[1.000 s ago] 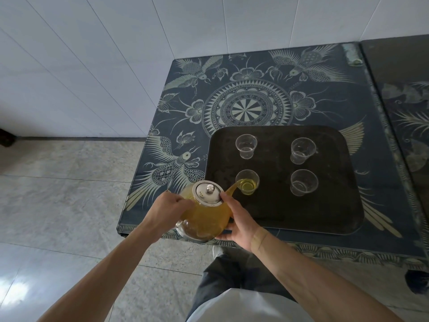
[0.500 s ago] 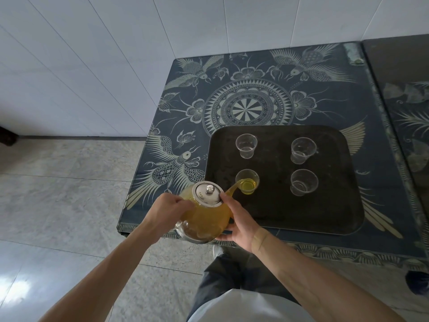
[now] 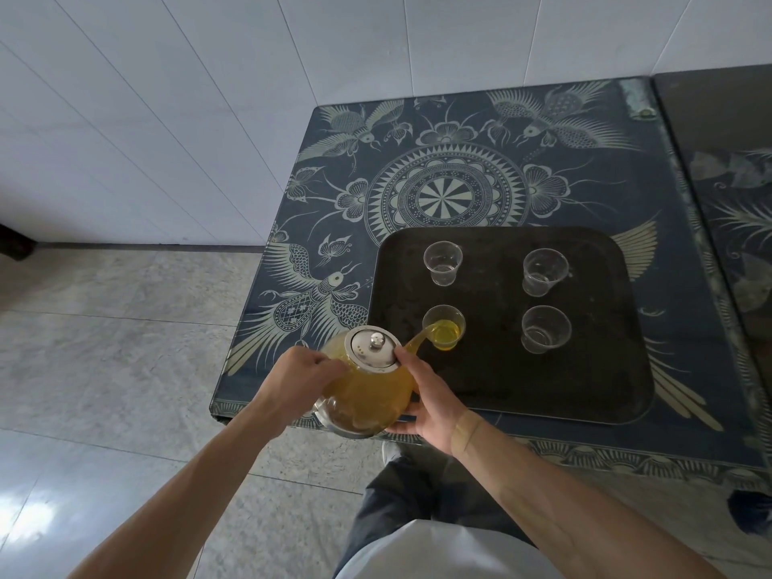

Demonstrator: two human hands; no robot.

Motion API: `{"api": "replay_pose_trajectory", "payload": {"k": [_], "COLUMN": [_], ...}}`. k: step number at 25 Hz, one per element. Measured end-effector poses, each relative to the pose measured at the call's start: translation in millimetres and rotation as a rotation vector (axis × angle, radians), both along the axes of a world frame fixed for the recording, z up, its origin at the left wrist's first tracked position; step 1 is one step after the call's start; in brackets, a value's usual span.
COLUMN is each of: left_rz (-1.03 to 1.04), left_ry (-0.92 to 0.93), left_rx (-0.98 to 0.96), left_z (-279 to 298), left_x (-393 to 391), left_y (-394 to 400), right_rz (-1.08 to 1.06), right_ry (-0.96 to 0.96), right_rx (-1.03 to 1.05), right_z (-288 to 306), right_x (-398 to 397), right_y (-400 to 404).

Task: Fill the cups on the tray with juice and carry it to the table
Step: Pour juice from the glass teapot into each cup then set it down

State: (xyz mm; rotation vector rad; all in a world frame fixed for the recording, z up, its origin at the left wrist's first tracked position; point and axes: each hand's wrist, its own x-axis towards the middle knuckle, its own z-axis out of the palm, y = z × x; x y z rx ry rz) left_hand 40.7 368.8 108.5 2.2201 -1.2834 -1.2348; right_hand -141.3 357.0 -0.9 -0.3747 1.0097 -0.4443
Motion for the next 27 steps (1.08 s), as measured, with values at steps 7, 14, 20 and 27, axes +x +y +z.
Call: {"api": "replay_pose_trajectory", "payload": {"k": [7, 14, 20, 27], "left_rz": [0.004, -0.006, 0.008, -0.002], "left_ry": [-0.016, -0.04, -0.043, -0.076], "left_rx": [0.003, -0.018, -0.024, -0.031], "left_z": [2, 6, 10, 16], "left_x": [0, -2, 0, 0], "left_y": [1, 3, 3, 1], "right_rz": [-0.011, 0.002, 0.01, 0.002], "right_ry": [-0.007, -0.015, -0.031, -0.057], "right_rx": [0.015, 0.012, -0.004, -0.02], "right_z": [2, 3, 7, 11], "right_x": [-2, -1, -1, 0], "right_y": [1, 2, -2, -2]}}
